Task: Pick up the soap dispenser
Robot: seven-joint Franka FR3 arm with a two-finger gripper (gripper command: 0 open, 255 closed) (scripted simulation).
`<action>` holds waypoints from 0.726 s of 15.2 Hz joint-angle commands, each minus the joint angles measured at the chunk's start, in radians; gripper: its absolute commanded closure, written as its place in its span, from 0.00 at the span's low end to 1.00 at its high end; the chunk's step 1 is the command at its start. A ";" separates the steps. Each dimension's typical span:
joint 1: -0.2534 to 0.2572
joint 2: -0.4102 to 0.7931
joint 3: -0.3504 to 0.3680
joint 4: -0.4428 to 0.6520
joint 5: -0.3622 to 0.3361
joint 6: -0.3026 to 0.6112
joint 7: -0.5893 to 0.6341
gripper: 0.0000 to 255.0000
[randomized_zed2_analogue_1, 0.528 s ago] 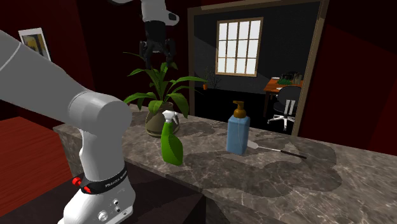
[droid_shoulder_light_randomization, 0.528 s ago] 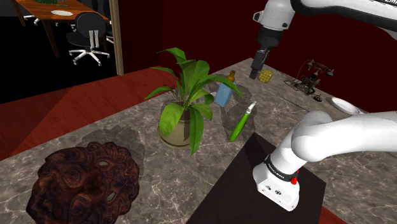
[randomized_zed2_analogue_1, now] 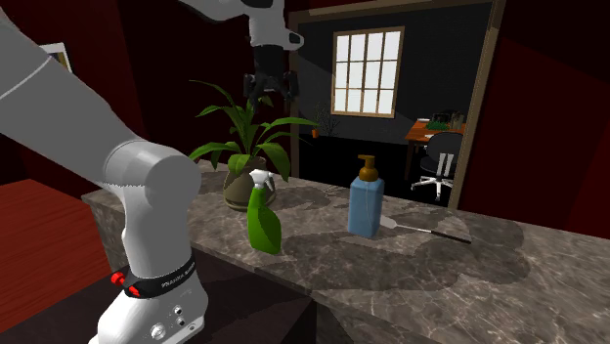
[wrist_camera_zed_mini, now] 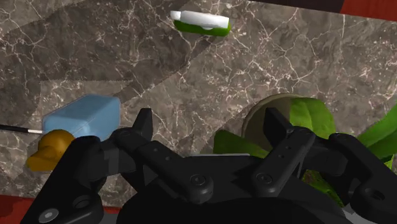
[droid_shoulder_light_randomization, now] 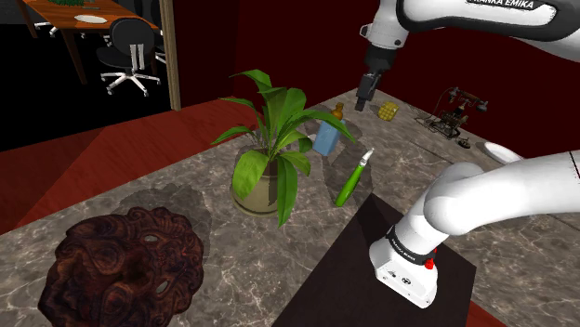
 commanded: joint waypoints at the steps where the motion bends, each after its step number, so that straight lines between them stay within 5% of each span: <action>1: -0.015 0.051 -0.032 0.003 -0.021 0.054 -0.029 0.00; 11: -0.068 0.347 -0.168 0.128 -0.061 0.252 -0.161 0.00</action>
